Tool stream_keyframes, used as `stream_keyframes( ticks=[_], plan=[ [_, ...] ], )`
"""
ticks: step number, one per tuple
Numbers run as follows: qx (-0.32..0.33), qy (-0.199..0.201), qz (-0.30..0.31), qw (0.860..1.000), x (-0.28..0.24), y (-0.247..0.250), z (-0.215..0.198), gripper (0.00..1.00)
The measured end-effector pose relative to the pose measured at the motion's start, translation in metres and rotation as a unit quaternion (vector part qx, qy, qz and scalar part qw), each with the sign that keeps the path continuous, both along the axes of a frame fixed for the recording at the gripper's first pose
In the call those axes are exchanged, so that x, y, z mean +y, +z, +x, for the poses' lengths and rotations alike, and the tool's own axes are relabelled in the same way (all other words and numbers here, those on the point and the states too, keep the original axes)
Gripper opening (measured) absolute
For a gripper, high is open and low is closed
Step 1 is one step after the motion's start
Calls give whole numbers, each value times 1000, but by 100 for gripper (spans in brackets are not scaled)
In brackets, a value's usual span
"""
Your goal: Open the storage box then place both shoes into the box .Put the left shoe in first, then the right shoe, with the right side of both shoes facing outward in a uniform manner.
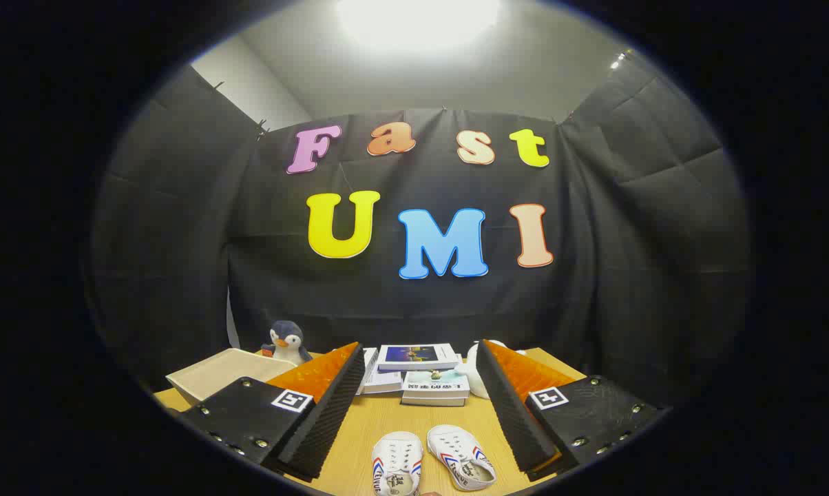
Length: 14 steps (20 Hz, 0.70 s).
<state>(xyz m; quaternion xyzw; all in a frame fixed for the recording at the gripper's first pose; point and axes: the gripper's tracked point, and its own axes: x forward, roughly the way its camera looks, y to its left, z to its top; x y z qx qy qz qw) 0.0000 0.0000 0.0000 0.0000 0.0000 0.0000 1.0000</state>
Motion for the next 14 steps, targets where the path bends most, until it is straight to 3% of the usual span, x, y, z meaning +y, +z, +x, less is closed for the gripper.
stream_keyframes(
  ticks=[14],
  plan=[
    [3, 16, 6, 1000, 17, -1, 0, 99]
  ],
)
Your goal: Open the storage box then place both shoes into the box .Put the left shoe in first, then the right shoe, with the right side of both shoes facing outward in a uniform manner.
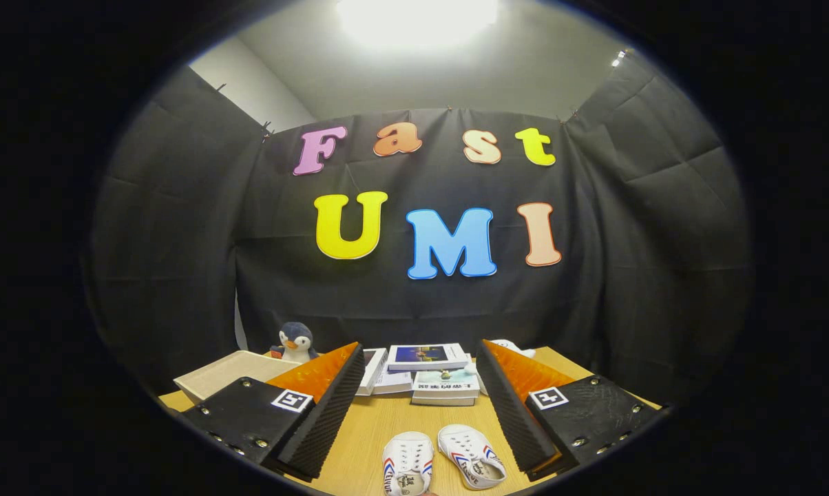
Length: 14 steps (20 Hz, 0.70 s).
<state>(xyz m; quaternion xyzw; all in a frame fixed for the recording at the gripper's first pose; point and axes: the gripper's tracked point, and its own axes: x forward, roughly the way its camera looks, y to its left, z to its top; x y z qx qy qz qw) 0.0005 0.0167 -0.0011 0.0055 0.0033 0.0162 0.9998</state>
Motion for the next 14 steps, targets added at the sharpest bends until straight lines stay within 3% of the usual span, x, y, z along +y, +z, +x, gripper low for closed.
stream_keyframes(
  ticks=[4, 8, 14],
  plan=[
    [3, 5, 15, 1000, 8, -3, 2, 99],
    [24, 38, 53, 998, 31, -13, 3, 99],
    [92, 106, 158, 977, 77, -43, 8, 99]
  ],
)
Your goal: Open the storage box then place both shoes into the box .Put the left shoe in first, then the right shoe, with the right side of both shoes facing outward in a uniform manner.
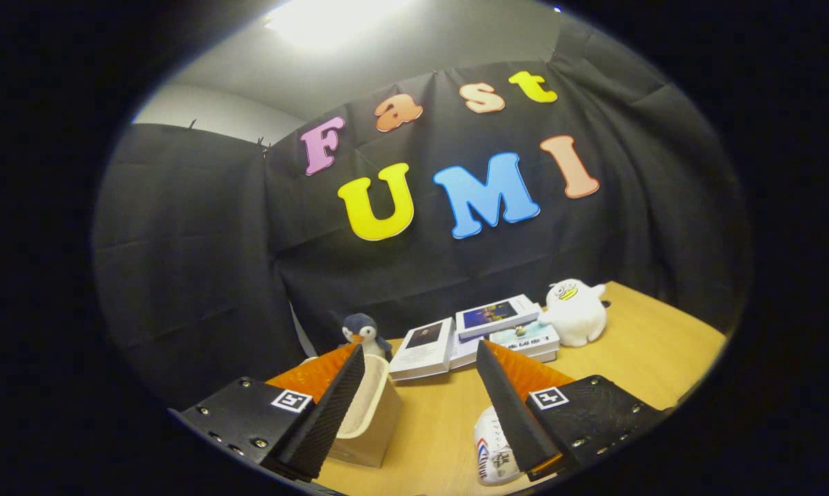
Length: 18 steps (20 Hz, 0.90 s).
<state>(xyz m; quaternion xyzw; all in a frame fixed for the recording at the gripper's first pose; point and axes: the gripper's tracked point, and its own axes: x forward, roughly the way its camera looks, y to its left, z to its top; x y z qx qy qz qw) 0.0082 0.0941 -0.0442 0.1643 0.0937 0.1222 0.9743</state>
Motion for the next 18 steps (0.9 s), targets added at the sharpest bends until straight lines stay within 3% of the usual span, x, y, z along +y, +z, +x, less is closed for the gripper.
stream_keyframes(
  ticks=[5, 11, 18],
  plan=[
    [89, 42, 114, 989, 34, -36, 7, 99],
    [179, 75, 209, 959, 64, -77, 8, 99],
    [240, 104, 285, 922, 95, -105, 7, 99]
  ],
)
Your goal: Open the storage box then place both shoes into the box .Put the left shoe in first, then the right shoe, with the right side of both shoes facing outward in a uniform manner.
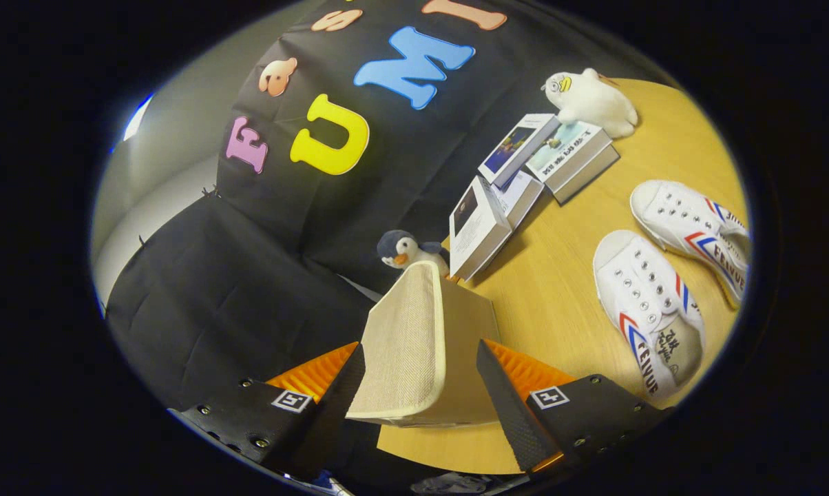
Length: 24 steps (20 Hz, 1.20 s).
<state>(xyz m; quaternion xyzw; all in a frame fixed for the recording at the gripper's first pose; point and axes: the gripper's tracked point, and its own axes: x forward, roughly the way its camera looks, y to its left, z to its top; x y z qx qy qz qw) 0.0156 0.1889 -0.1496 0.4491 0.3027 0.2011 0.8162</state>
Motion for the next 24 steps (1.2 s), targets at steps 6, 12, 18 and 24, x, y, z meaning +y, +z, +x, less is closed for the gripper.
stream_keyframes(
  ticks=[6, 12, 18, 24],
  plan=[
    [48, 16, 65, 997, 20, -16, 1, 99],
    [71, 33, 95, 992, 40, -26, 1, 89],
    [94, 62, 99, 989, 56, -32, -8, 78],
    [82, 45, 104, 990, 33, -24, -2, 30]
  ],
)
